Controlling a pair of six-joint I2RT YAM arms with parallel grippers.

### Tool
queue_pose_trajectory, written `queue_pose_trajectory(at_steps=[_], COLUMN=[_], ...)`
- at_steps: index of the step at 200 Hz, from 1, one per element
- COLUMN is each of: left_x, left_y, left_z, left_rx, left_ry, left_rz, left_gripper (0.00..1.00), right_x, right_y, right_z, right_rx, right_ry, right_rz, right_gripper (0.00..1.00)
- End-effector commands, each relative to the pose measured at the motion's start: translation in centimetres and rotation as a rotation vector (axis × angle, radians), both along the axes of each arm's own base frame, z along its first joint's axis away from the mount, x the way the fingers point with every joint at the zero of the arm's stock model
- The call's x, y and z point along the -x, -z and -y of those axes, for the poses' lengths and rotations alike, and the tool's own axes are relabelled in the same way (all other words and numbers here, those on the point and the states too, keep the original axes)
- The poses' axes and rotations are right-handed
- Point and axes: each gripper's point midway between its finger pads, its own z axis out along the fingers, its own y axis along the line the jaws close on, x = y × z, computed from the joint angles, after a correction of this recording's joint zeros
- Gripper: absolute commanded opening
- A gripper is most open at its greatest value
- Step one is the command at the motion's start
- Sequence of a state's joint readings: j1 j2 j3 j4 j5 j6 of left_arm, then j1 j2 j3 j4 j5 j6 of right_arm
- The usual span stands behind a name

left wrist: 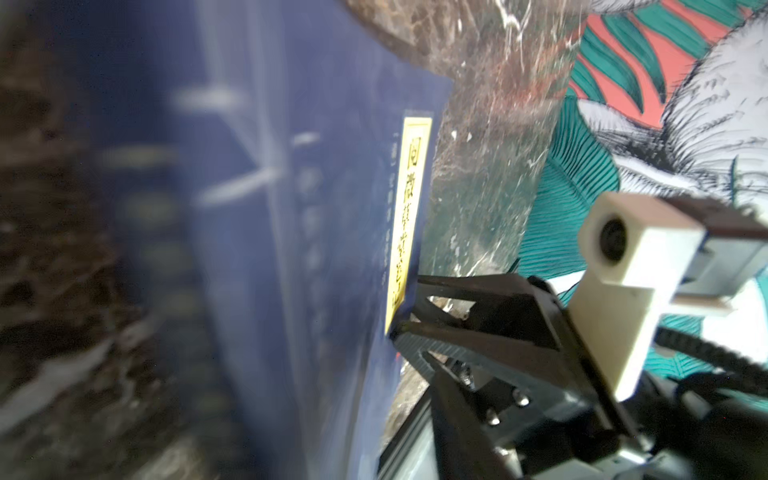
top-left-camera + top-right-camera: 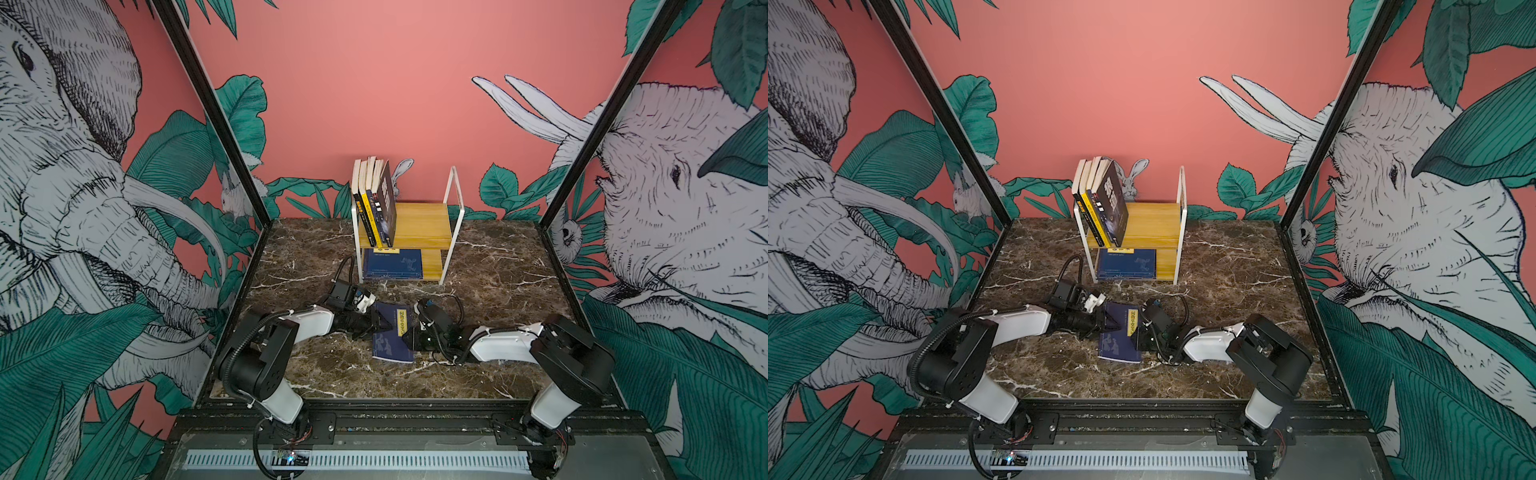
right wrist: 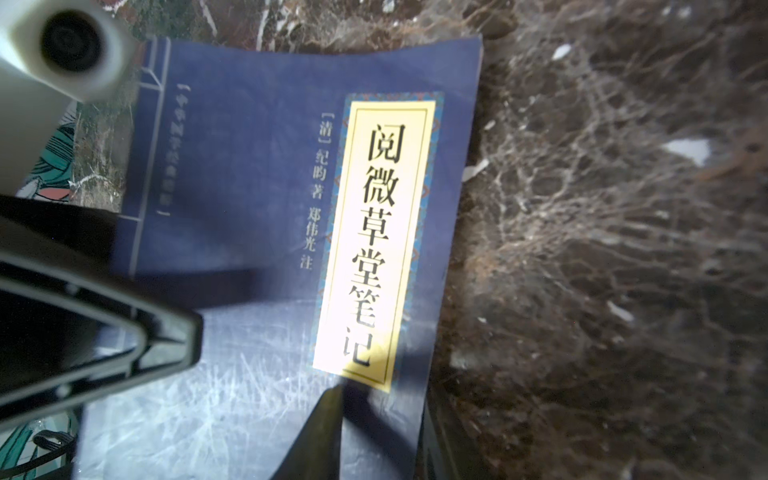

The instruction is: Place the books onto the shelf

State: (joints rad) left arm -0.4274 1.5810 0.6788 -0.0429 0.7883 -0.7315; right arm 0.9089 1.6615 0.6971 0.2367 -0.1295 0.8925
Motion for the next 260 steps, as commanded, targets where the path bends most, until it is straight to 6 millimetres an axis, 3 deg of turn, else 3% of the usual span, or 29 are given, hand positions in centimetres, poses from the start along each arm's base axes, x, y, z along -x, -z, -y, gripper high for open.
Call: queue_pose_trajectory(at_steps=[1, 17, 41, 45, 72, 113, 143, 164, 185, 213, 217, 237, 260], left_x=[-0.2, -0.6, -1.1, -1.3, -1.9, -3.7, -3.7, -3.9, -3.9, -3.9, -3.9, -3.9, -3.9], left_y=[-0.9, -1.2, -2.0, -2.3, -4.4, -7.5, -9.1, -9.8, -10.4, -11.2, -11.1, -11.2, -11.6], left_z=[-0.8, -1.4, -2.5, -2.6, -3.6, -6.0, -6.5, -6.9, -6.9, -6.5, -6.4, -6.3, -6.0], left_rx=[-0.012, -0.018, -0.013, -0.011, 0.012, 0.06, 0.106, 0.119, 0.138, 0.172, 0.175, 0.186, 0.201], left_ry=[-0.016, -0.037, -0.078, -0.084, -0.127, -0.242, -0.27, -0.283, -0.281, -0.261, -0.259, -0.251, -0.231], left_rz=[0.053, 0.068, 0.103, 0.118, 0.183, 0.249, 0.277, 0.286, 0.306, 0.305, 0.304, 0.314, 0.311], left_gripper=[0.16, 0.0, 0.0, 0.0, 0.0, 0.0, 0.0, 0.0, 0.0, 0.0, 0.0, 0.0, 0.0], right_x=[1.4, 1.3, 0.9, 0.6, 0.2, 0.2, 1.3, 2.1, 2.6, 2.3, 2.3, 2.8, 3.1], right_y=[1.8, 1.1, -0.2, -1.6, -5.7, -12.4, -15.4, -16.3, -15.9, -16.1, -15.0, -13.4, -12.9], right_z=[1.6, 1.8, 1.8, 1.7, 1.5, -2.0, -5.5, -6.6, -7.0, -7.6, -7.9, -9.1, -9.8], right_rx=[0.118, 0.143, 0.147, 0.131, 0.229, 0.364, 0.432, 0.546, 0.622, 0.685, 0.716, 0.819, 0.924], right_ry=[-0.036, -0.05, -0.056, -0.058, -0.104, -0.223, -0.341, -0.428, -0.495, -0.482, -0.505, -0.566, -0.555], right_rz=[-0.044, -0.031, 0.01, 0.037, 0.169, 0.489, 0.79, 0.961, 1.103, 1.247, 1.253, 1.328, 1.416], right_gripper=[0.36, 0.38, 0.43, 0.44, 0.53, 0.63, 0.67, 0.7, 0.69, 0.68, 0.67, 0.66, 0.66])
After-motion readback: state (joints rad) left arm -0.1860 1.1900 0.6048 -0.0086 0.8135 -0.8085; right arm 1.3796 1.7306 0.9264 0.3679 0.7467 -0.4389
